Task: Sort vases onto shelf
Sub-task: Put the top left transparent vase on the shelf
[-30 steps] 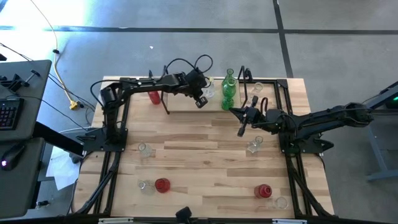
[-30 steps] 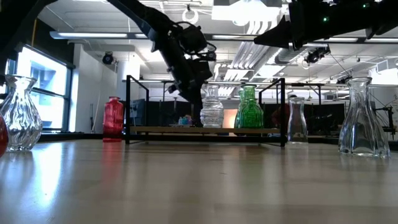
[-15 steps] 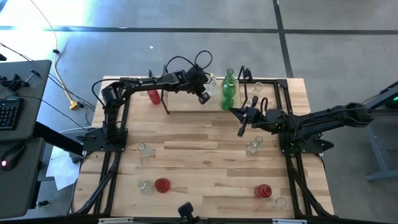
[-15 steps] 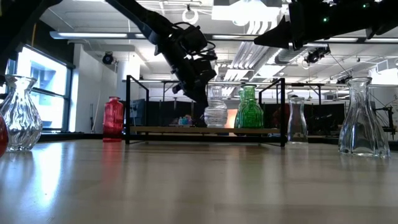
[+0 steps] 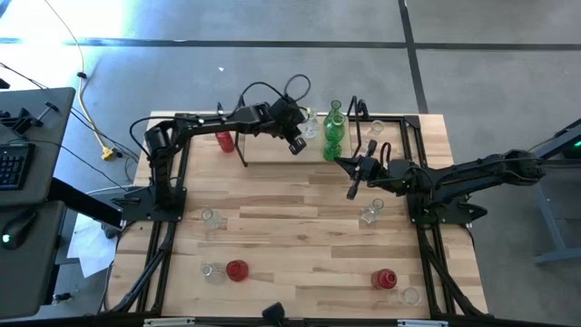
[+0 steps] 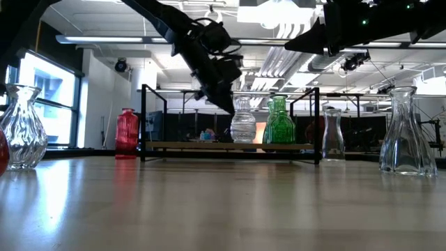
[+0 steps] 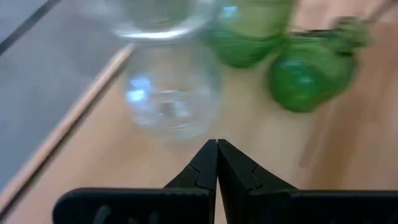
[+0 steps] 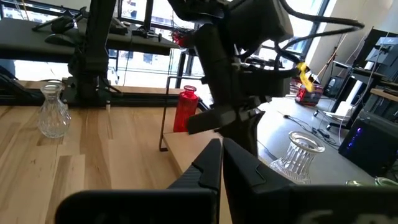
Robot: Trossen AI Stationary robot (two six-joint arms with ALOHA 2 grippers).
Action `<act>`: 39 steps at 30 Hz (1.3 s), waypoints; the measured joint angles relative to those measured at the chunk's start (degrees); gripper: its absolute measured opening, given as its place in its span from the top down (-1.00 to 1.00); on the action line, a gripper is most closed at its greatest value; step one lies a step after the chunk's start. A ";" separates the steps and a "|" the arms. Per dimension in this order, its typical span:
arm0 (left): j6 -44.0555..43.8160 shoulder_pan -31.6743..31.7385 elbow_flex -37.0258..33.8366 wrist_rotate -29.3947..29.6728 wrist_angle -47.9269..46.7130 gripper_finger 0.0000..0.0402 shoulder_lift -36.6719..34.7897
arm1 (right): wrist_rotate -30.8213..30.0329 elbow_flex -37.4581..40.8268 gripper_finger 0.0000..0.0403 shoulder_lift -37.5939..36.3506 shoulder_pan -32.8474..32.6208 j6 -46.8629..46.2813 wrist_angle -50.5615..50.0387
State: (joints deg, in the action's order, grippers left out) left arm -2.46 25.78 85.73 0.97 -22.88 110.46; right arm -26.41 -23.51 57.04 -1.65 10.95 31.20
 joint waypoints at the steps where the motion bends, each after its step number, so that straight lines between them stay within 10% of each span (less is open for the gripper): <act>1: -0.13 -0.52 0.00 -0.71 0.15 1.00 0.14 | 0.00 0.00 1.00 0.00 0.00 0.05 -0.02; 39: -0.22 -2.12 3.26 2.99 -1.80 1.00 1.35 | 0.02 0.00 1.00 -0.02 0.00 0.28 1.31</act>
State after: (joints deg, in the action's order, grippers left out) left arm -2.67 23.66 88.99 3.96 -24.68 111.81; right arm -26.39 -23.51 57.01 -1.65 11.23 32.50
